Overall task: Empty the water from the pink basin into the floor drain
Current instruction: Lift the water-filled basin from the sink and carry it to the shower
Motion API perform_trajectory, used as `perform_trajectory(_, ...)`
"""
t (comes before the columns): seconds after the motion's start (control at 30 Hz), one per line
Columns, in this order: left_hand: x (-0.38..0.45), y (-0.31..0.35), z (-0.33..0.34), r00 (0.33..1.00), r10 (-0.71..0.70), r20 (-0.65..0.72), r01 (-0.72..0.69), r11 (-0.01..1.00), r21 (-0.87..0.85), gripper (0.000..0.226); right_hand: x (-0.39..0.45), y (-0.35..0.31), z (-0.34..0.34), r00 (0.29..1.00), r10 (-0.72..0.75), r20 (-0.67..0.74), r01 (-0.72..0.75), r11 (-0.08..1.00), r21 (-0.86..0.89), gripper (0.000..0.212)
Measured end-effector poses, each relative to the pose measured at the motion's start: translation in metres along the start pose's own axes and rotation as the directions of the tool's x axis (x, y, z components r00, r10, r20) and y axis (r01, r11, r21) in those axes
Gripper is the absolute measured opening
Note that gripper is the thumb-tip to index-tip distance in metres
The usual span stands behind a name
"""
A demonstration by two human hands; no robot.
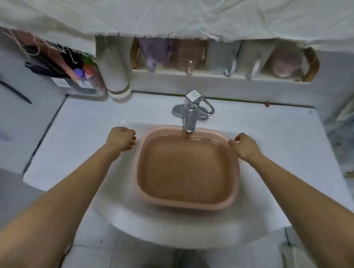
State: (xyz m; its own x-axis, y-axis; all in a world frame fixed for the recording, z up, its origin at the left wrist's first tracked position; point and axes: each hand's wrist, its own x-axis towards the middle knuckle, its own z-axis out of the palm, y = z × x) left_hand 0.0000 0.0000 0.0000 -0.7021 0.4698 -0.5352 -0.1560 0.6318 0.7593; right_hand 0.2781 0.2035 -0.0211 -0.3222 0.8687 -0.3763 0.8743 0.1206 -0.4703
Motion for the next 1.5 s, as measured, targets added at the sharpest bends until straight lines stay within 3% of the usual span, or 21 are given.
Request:
perform_trajectory(0.27, 0.041, -0.042, 0.032, 1.000, 0.014, 0.007, -0.016, 0.876, 0.482, 0.024, 0.025, 0.014, 0.045, 0.985, 0.135, -0.108, -0.136, 0.991, -0.004, 0.037)
perform_trajectory(0.37, 0.051, -0.054, 0.041, 0.997, 0.078, 0.005, -0.068, 0.825, 0.562, 0.028, 0.029, 0.029, 0.058, 0.974, 0.215, -0.070, -0.214, 0.977, 0.017, 0.024)
perform_trajectory(0.57, 0.054, -0.076, 0.049, 0.987, 0.158, 0.011, -0.117, 0.681, 0.722, 0.026, 0.030, 0.051, 0.076, 0.960, 0.270, -0.078, -0.259, 0.958, 0.121, 0.041)
perform_trajectory(0.67, 0.054, -0.085, 0.049, 0.985, 0.173, -0.009, -0.116, 0.695, 0.709, 0.040, 0.028, 0.055, 0.078, 0.949, 0.312, -0.056, -0.285, 0.917, 0.279, 0.052)
perform_trajectory(0.83, 0.056, -0.094, 0.047, 0.978, 0.202, -0.047, -0.144, 0.823, 0.550, 0.049, 0.023, 0.055, 0.080, 0.942, 0.327, -0.073, -0.267, 0.863, 0.429, 0.061)
perform_trajectory(1.5, 0.028, -0.086, 0.028, 0.986, 0.158, -0.046, -0.100, 0.795, 0.598, 0.052, -0.007, 0.057, 0.072, 0.949, 0.313, -0.042, -0.272, 0.879, 0.391, 0.065)
